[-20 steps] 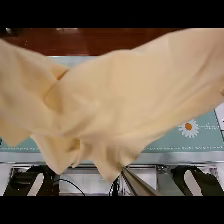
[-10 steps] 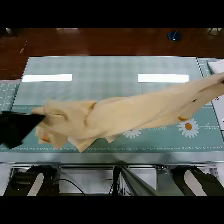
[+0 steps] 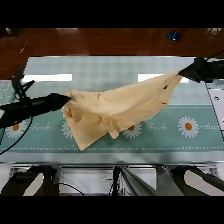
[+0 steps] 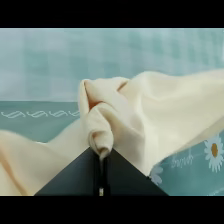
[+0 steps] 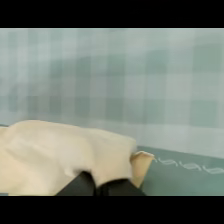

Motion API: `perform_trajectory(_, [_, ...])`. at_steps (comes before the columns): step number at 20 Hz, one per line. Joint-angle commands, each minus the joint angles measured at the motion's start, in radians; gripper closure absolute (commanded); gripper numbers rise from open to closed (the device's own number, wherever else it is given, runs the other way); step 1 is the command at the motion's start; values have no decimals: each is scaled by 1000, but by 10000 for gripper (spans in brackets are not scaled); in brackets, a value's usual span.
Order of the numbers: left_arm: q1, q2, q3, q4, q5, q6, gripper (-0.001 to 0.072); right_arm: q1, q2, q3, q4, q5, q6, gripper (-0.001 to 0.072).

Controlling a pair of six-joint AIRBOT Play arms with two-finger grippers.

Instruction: Fold the shirts.

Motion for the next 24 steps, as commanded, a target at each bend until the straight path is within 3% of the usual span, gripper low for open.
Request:
perform_trajectory(1, [0,-222,-17,-179,117,158,685,0,-148,-10,160,-119,-58,689])
perform_trajectory(5, [0,-383,-17,-323,162,286,684,0,-257,-10,154,-146,-58,688])
perform_trajectory(14, [0,-441,-17,-344,171,305,682,0,-341,-10,155,-170,-66,687])
perform_trajectory(15, [0,-441,-17,-344,171,305,679,0,-341,-10,164,-168,-85,655])
perform_trajectory(16, [0,-441,-17,-344,171,305,626,0,-341,-10,185,-158,-121,499])
perform_trajectory(17, [0,-441,-16,-344,171,304,440,-1,-340,-10,219,-134,-152,356])
perform_trajectory(18, [7,-440,-11,-343,159,305,243,-1,-337,-9,258,-98,-178,331])
perform_trajectory(19, [33,-439,3,-336,116,305,179,-9,-330,1,277,-64,-190,331])
perform_trajectory(21, [140,-428,69,-242,-38,305,179,-37,-296,35,270,17,-190,331])
perform_trajectory(22, [214,-419,114,-166,-145,304,145,-61,-272,57,246,57,-188,332])
perform_trajectory(24, [359,-401,182,-25,-370,275,144,-105,-224,93,142,122,-187,332])
